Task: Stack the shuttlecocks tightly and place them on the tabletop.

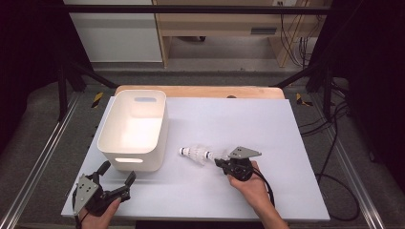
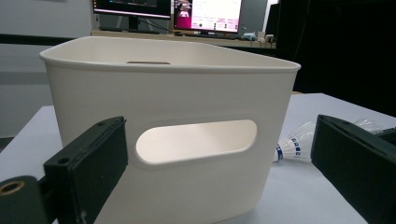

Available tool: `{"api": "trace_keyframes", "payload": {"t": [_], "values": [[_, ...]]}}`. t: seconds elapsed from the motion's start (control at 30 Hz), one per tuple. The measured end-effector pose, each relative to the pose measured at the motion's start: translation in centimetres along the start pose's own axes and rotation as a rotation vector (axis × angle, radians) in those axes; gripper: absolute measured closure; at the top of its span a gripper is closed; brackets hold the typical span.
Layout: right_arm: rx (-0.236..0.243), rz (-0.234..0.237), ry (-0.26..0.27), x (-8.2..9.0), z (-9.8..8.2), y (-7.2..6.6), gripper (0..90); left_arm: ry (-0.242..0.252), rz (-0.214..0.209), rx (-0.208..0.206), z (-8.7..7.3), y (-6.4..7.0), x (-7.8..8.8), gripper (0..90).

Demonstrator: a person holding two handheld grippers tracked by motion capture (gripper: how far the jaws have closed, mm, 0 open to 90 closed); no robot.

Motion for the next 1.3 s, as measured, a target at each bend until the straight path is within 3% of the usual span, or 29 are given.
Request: {"api": "trace_keyframes", "payload": {"t": [0.53, 1.3], "values": [[0.014, 0.022, -0.006, -2.0, 0.6, -1.2, 90.0, -0.002, 0.001, -0.006, 0.0, 0.0, 0.0, 4.1], [0.026, 0.042, 0.000, -3.0, 1.4, -1.8, 90.0, -0.003, -0.009, -0.006, 0.0, 0.1, -0.1, 4.1]]}}
Point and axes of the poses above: each handheld gripper's, and its own axes: x roughly backward along the jaws, z roughly out of its top, y roughly to its right, the point moved 1 cm from there along -x, roughly forward along the jaws, and after that the axes turned 11 degrees about -x, right-handed, at the moved point
